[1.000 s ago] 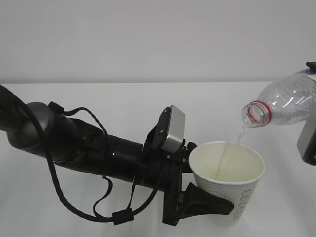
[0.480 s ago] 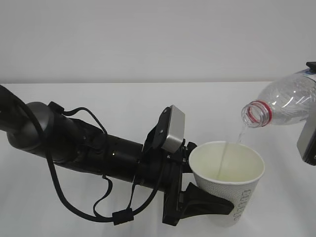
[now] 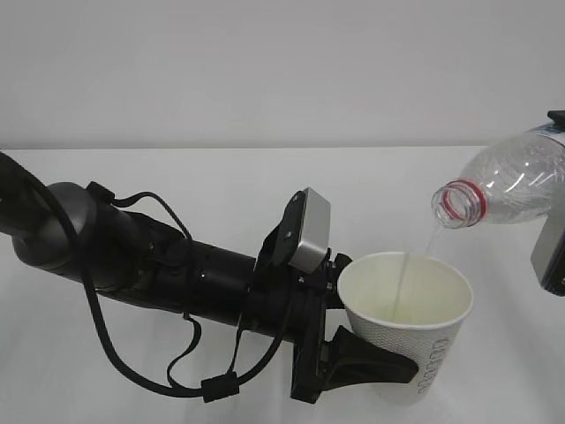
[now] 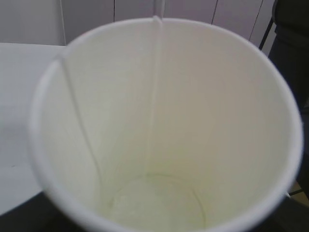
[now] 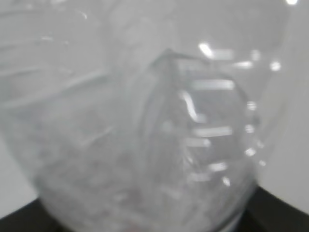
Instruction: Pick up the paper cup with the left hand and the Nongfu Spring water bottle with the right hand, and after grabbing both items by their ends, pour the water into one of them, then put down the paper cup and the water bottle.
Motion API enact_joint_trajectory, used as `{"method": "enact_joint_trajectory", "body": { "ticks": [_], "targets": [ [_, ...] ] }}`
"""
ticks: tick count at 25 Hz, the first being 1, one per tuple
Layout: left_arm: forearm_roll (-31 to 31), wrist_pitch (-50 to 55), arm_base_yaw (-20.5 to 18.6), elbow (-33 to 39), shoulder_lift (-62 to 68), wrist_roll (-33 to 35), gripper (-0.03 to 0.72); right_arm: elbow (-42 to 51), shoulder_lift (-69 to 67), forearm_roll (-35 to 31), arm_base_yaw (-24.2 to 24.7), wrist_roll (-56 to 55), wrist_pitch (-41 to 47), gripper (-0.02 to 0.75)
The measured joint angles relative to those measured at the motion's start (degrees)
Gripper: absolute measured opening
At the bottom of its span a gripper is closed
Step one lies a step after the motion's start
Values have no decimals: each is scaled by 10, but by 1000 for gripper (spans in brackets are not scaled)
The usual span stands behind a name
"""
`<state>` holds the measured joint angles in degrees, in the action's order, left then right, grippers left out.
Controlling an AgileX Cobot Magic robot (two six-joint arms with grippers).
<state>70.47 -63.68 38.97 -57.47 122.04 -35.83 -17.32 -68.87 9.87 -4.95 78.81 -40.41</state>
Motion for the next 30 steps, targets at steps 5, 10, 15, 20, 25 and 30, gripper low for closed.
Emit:
{"method": "enact_joint_trajectory", "body": {
  "ticks": [5,10,15,20,25,30],
  "targets": [
    [-1,0,0,0,0,0,529,0,0,0,0,0,0,450],
    [-1,0,0,0,0,0,529,0,0,0,0,0,0,449],
    [-2,0,0,0,0,0,529,0,0,0,0,0,0,449],
    [-2,0,0,0,0,0,529,0,0,0,0,0,0,449],
    [-2,0,0,0,0,0,529,0,0,0,0,0,0,449],
    [-2,0,0,0,0,0,529,0,0,0,0,0,0,449]
  ]
}}
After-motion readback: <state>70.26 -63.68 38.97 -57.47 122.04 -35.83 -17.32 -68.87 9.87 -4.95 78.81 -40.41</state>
